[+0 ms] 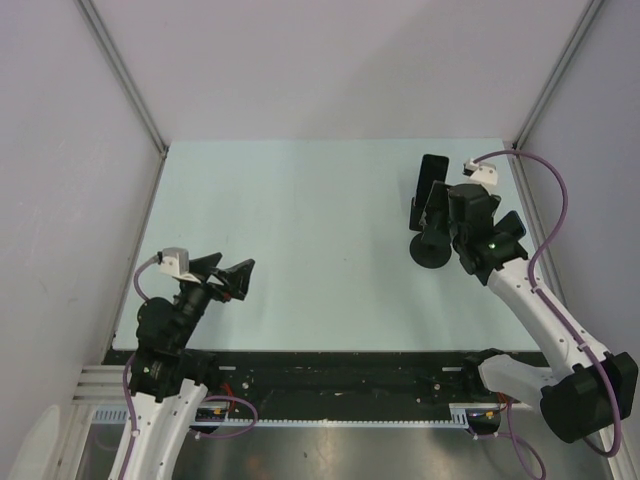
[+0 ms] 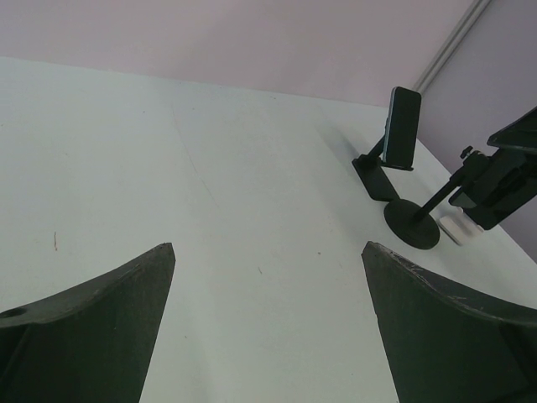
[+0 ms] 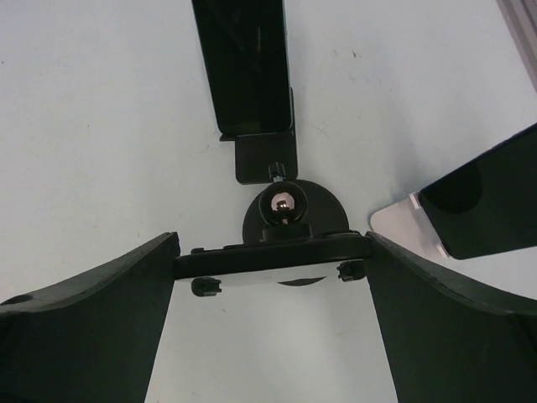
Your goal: Remove the phone from the phone stand
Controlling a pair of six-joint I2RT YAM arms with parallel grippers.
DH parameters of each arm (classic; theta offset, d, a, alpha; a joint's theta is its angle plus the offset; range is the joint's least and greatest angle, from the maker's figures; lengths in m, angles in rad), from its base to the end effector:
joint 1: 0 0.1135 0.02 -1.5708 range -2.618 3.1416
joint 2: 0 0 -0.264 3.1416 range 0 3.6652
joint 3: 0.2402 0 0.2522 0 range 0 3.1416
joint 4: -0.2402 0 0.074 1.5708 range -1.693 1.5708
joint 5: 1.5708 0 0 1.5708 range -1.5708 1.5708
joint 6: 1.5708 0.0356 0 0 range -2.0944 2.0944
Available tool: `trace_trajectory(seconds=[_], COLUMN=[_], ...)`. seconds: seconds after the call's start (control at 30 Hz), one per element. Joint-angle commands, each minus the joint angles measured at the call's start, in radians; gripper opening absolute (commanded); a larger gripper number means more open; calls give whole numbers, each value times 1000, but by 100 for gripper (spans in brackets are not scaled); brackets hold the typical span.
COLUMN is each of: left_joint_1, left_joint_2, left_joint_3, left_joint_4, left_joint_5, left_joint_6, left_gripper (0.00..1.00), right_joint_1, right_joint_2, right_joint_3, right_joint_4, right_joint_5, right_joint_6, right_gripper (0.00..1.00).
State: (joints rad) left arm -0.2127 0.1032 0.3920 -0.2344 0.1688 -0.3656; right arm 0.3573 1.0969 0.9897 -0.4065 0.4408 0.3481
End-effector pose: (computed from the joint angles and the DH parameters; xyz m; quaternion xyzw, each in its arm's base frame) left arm 0.0809 -0.0236 0.2739 0.0087 0.6878 -0.2619 0.6769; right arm 0.2320 0.0704 0.3297 0.1064 0.8431 -0.0072 0.5270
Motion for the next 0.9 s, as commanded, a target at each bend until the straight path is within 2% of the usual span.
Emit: trace_trajectory(seconds=[0.0, 0.1, 0.13, 0.2, 0.23, 0.3, 0.33, 0.4, 0.43, 0.67, 0.77, 0.87], left_joint_1=[-8, -11, -11, -11, -13, -20, -25, -37, -42, -108, -158, -246], left_joint_2=[21, 42, 50, 73, 107, 154, 177, 254, 283, 456, 493, 543], left_joint_3=[-1, 2, 7, 16, 31, 65, 80, 108, 135, 226, 235, 242], left_joint_4=[15, 17, 15, 20, 21, 24, 24, 24, 26, 72, 125, 165], left_joint_5=[6, 0, 1, -2, -5, 0, 6, 35, 49, 155, 201, 190], left_joint_6=[8, 2, 1, -9, -10, -7, -4, 16, 23, 128, 163, 204], left_gripper=[100, 100, 100, 100, 100, 100, 100, 100, 100, 100, 100, 100], right_joint_1=[8, 15, 20, 29, 35, 60, 68, 103, 112, 239, 317, 391], right_joint_2=[-11, -17, -22, -32, -38, -58, -65, -77, -81, -43, 7, 67], right_joint_3=[-23, -29, -29, -29, -29, -29, -29, -28, -28, -14, 7, 36], right_joint_4=[72, 74, 74, 84, 92, 126, 139, 188, 207, 396, 457, 478], right_joint_5=[67, 61, 52, 23, -6, -62, -80, -134, -154, -372, -431, -485], right_joint_6=[17, 12, 5, 0, -1, -15, -23, -52, -64, -149, -201, -251], right_gripper=[93, 82, 72, 58, 42, 27, 14, 3, 0, 0, 0, 0])
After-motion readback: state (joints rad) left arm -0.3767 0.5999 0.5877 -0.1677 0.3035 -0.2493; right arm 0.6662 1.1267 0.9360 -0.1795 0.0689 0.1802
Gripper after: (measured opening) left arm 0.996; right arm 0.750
